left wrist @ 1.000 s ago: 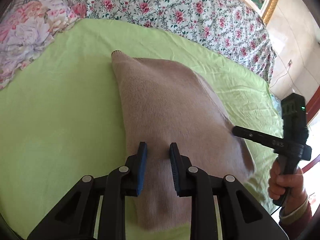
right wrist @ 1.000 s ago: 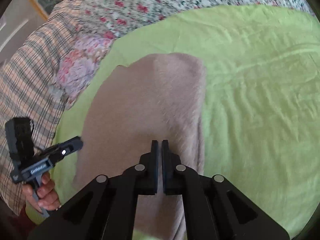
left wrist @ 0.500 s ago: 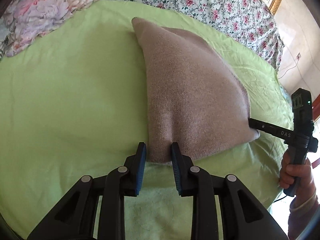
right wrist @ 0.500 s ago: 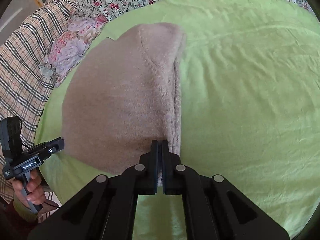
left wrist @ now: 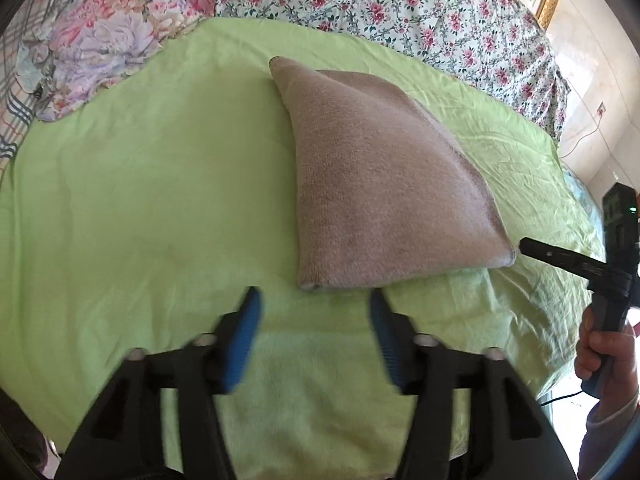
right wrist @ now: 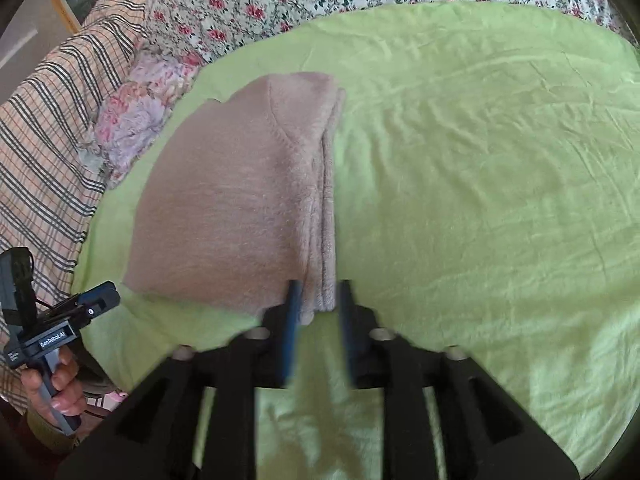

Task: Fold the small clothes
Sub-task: 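Withdraw both open grippers from the folded sweater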

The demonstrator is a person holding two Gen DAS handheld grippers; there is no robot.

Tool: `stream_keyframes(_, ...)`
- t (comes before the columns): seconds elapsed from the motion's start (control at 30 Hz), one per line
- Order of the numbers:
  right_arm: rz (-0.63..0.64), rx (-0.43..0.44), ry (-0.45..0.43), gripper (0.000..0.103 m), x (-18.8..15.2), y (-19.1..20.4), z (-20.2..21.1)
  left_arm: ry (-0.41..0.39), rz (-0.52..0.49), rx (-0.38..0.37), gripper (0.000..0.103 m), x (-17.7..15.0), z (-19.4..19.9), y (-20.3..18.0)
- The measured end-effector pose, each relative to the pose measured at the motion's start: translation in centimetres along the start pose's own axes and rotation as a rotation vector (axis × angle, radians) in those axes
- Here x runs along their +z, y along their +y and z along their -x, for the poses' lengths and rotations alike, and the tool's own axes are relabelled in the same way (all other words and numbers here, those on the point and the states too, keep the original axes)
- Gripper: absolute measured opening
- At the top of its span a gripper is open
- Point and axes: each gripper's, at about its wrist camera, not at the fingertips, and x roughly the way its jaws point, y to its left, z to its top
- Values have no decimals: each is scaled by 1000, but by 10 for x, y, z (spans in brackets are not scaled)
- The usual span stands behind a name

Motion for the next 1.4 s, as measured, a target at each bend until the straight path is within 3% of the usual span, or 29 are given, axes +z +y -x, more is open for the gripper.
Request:
stream_keyframes(0.03, 8, 10, -10, 61, -3, 4, 4, -3, -2, 4, 64, -2, 3, -2)
stream_keyframes(0.2, 64, 42, -21, 62, -22, 24, 14, -7, -61, 40, 76, -16, 12, -20)
stream_keyframes(0.53, 100, 45, 10, 64, -41, 40, 9, -17, -120, 75, 78, -34, 26, -27)
stream_keyframes(0.77, 111, 63, -10, 73, -32, 44, 8, -25, -126, 134, 80, -17, 26, -22)
stream_keyframes(1.1, 112, 78, -5, 74, -8, 47, -5, -40, -127, 207, 82, 10, 19, -24)
stream_keyframes(1.4, 69, 91, -50, 77, 33, 36, -14, -54, -116, 158, 83, 40, 10, -26)
